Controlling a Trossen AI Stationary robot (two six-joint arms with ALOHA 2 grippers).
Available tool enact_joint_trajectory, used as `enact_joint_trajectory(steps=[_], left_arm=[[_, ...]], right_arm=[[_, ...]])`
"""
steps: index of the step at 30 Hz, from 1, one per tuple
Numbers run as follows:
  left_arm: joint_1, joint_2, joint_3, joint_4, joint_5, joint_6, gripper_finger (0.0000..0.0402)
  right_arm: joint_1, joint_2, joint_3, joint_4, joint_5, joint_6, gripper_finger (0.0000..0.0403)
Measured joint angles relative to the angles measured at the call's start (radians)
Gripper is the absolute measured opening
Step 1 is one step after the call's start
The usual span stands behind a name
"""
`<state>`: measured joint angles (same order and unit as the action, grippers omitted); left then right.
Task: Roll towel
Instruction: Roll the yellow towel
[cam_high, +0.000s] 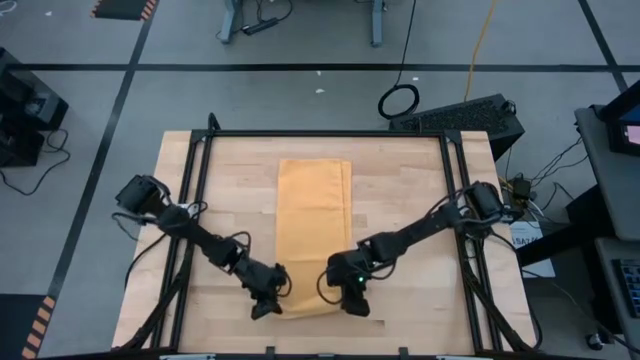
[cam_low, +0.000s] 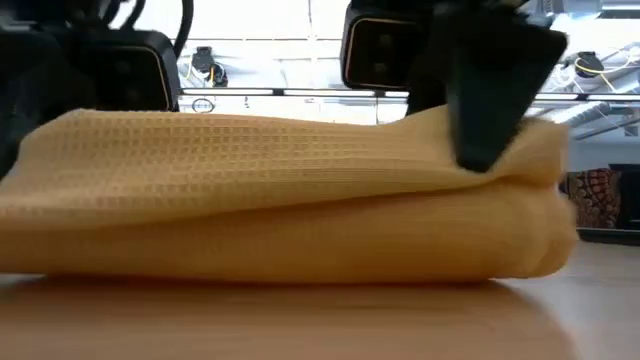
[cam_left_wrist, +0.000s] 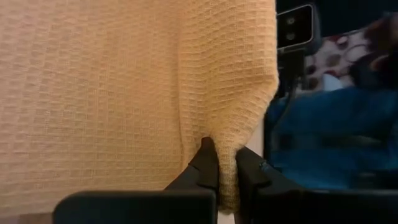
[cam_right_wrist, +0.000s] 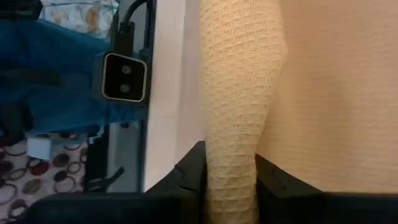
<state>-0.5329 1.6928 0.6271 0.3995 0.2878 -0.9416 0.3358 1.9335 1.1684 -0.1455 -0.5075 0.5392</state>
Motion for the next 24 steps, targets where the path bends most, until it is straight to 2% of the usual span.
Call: enact_joint_trajectory(steps=[2, 6, 9, 15, 20, 22, 24], left_arm=[[0.025, 0.0, -0.02, 0.023, 0.037, -0.022, 0.0013], [0.058, 0.0, -0.05, 0.008, 0.044, -0.022, 0.0013], [0.075, -0.001, -0.063, 0.007, 0.057, -0.023, 0.0013], [0.103, -0.001, -0.065, 0.011, 0.088, -0.023, 0.0013], [0.133, -0.001, -0.065, 0.006, 0.159, -0.022, 0.0013], [0.149, 0.0, -0.065, 0.003, 0.167, -0.022, 0.0013], [0.164, 0.0, -0.065, 0.003, 0.175, -0.02, 0.0013]], right_arm=[[-0.014, 0.0, 0.0, -0.004, 0.01, -0.038, 0.0059], [-0.024, 0.0, 0.0, -0.01, 0.069, -0.075, 0.0062], [-0.024, 0.0, 0.0, -0.015, 0.092, -0.081, 0.0078], [-0.014, -0.022, 0.0, -0.045, 0.076, -0.033, 0.015], [0.014, -0.102, 0.0, -0.16, 0.041, 0.001, 0.0213], [0.037, -0.134, 0.0, -0.2, 0.065, -0.001, 0.0231], [0.069, -0.164, 0.0, -0.194, 0.141, -0.011, 0.0241]])
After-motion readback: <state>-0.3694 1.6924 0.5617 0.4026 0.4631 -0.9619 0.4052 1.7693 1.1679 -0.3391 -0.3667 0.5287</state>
